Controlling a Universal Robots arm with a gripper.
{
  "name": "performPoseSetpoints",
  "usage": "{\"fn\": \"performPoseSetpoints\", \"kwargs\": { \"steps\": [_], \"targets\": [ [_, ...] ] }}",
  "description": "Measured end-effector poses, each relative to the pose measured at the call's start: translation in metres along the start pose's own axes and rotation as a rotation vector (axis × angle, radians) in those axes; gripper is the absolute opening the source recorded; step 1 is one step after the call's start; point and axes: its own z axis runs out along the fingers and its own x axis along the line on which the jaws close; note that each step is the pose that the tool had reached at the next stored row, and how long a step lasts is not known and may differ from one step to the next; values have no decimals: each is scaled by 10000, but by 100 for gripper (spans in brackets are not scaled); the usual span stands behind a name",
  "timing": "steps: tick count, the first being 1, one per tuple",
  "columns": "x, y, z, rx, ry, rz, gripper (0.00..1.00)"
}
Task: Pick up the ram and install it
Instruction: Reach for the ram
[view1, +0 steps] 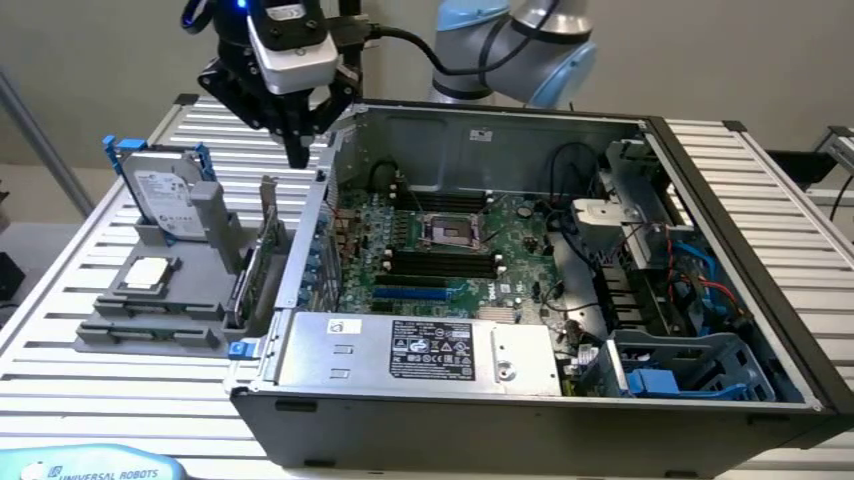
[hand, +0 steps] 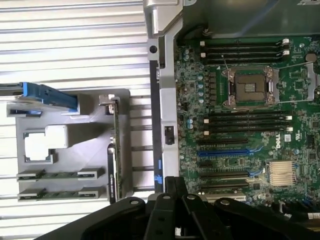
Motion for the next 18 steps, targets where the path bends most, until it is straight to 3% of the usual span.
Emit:
{"fn": "performPoseSetpoints", "kwargs": {
  "steps": [18],
  "targets": [
    [800,-276,-6,1,1,0,11]
  ]
}}
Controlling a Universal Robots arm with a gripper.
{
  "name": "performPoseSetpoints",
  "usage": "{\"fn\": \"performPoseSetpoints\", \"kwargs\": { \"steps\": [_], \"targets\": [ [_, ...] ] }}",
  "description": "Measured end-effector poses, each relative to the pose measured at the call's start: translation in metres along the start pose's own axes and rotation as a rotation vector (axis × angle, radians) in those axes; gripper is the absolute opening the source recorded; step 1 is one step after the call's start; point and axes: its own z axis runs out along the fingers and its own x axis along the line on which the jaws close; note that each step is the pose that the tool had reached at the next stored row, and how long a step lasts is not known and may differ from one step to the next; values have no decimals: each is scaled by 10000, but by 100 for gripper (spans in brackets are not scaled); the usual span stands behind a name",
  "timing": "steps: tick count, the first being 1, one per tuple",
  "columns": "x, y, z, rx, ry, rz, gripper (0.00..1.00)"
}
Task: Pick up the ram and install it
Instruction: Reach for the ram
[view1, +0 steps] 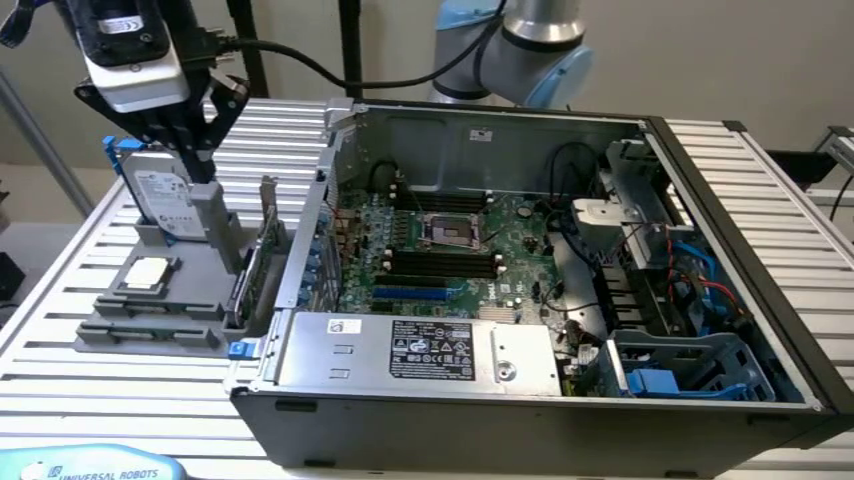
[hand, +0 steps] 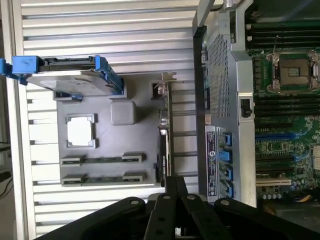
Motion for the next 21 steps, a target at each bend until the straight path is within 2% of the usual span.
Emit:
{"fn": "performPoseSetpoints", "kwargs": {
  "steps": [13,21],
  "targets": [
    [587,-95,46,2,11,1,11],
    [936,-131,91,11,86,4,11]
  ]
}}
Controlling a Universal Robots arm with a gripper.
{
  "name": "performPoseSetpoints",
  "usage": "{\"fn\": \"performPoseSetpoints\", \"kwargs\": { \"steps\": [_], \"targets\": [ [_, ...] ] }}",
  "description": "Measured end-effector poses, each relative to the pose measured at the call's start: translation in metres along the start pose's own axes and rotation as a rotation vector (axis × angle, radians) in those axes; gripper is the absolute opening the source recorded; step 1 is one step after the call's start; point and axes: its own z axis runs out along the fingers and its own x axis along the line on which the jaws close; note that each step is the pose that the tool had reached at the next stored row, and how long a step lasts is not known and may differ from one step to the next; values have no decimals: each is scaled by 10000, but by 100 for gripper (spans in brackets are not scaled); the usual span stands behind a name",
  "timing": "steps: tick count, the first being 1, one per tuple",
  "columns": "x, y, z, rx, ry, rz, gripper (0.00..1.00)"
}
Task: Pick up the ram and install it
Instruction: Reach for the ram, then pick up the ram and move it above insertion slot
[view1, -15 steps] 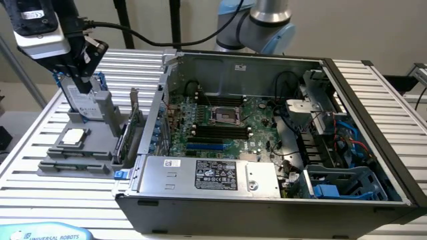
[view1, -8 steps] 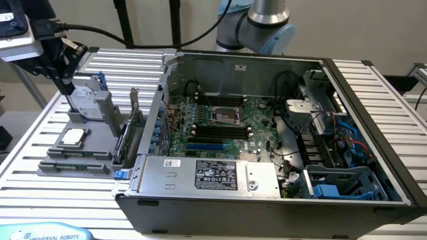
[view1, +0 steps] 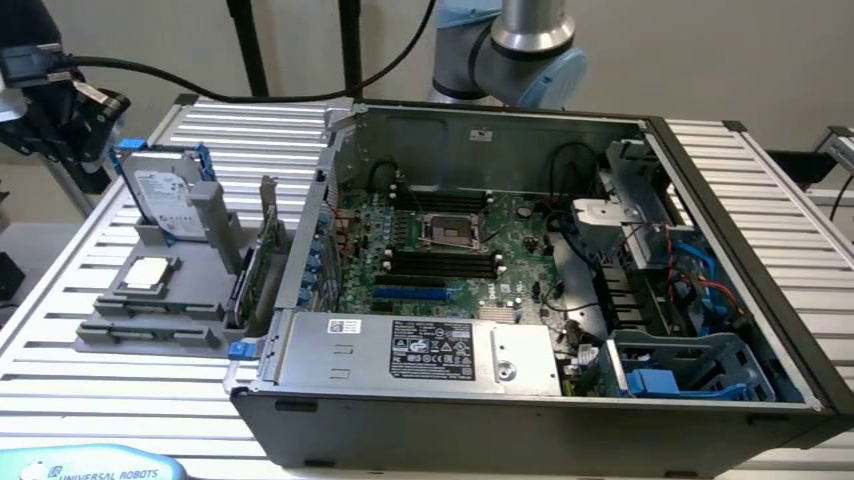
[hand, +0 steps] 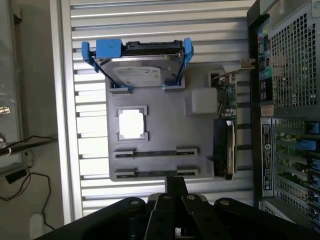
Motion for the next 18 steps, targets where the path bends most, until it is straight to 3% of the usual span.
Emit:
{"fn": "performPoseSetpoints", "kwargs": {
  "steps": [5,18],
  "targets": [
    [74,-14,18,9,126,5,11],
    [75,-14,18,9,127,6,11]
  ]
}}
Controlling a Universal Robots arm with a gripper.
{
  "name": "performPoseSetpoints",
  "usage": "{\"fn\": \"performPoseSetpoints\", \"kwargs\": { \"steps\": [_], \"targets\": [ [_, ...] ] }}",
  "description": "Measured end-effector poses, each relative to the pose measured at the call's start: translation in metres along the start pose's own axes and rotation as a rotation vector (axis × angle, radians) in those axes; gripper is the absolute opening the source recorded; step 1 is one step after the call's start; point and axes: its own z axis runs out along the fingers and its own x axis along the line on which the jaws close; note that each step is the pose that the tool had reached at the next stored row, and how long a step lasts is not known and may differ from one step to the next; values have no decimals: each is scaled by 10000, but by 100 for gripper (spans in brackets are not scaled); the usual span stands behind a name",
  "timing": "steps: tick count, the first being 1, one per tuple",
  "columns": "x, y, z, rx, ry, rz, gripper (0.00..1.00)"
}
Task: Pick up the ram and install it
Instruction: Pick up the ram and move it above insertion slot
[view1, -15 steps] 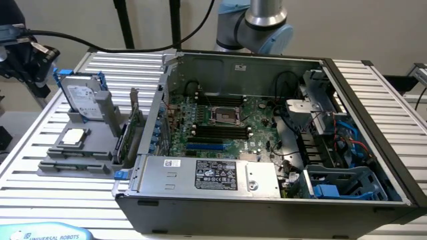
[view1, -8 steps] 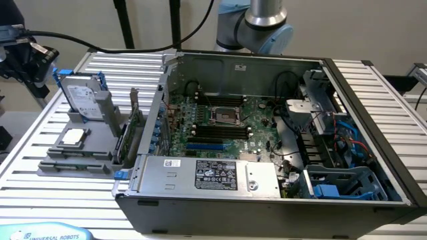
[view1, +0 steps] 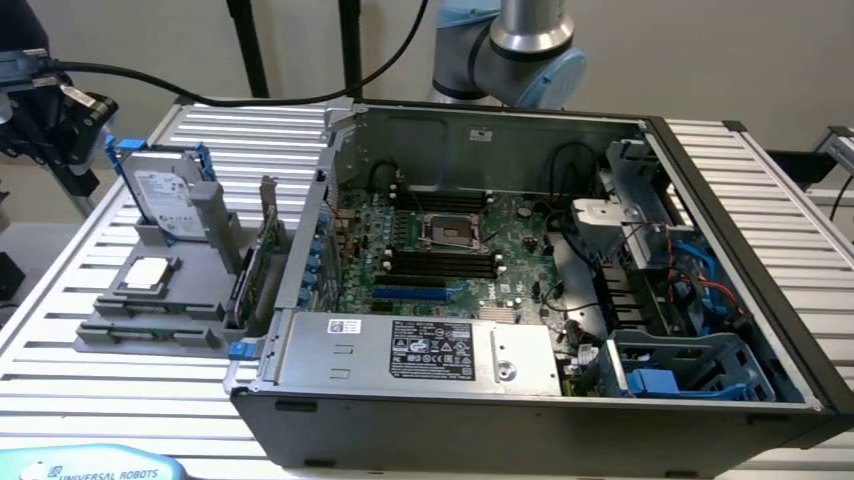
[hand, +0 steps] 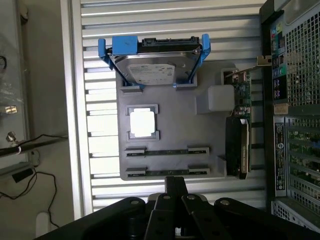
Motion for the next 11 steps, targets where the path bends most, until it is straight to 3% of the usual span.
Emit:
{"fn": "performPoseSetpoints", "kwargs": {
  "steps": [3,11],
  "targets": [
    [1,0,0,1,11,-204,11],
    [0,0,3,4,78,-1668,11]
  ]
}}
